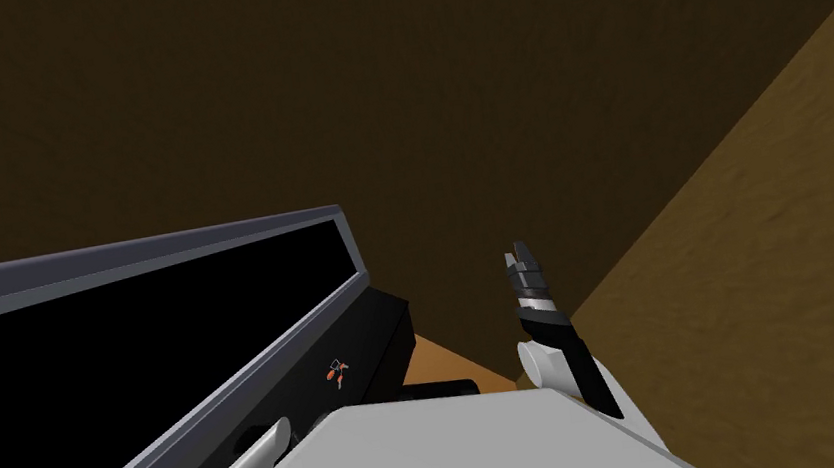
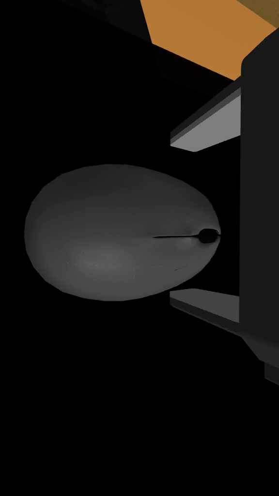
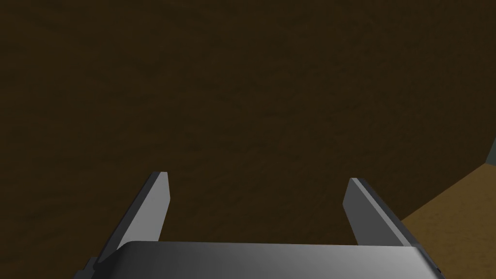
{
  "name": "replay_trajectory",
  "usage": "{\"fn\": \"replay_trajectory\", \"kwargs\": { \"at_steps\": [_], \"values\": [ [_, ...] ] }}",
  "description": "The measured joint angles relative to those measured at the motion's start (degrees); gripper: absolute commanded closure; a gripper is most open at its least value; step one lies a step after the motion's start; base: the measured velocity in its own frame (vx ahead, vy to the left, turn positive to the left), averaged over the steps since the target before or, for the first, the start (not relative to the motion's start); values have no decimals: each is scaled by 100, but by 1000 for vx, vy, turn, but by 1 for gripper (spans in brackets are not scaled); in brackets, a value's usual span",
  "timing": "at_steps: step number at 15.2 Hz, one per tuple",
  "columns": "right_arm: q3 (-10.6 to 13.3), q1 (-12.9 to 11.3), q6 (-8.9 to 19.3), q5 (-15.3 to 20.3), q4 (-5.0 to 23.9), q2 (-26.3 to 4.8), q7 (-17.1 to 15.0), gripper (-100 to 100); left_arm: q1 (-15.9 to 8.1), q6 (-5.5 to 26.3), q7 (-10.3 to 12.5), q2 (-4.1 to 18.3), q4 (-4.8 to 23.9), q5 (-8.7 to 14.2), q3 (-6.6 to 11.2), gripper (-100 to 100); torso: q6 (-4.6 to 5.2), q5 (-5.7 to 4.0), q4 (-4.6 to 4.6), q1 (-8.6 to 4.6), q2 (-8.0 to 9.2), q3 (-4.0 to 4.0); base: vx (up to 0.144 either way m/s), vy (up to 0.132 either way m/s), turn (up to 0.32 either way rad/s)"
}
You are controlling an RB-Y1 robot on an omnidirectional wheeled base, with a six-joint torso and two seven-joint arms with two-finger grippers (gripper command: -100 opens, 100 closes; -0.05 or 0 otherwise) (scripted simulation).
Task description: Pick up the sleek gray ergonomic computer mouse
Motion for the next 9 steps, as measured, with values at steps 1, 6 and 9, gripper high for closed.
{"fn": "replay_trajectory", "kwargs": {
  "at_steps": [1,6,9],
  "values": [
    [0,0,0,0,0,0,0,0,-1,-3,-1,4,-3,-1,1,100,-1,5,-1,-1,1,0,0,0,0],
    [0,0,0,0,0,0,0,0,43,129,6,72,-111,46,26,100,-3,2,0,12,-4,-2,2,0,9],
    [0,0,0,0,0,0,0,0,121,352,43,175,-306,104,74,100,-3,3,0,11,-4,-2,0,0,0]
  ]
}}
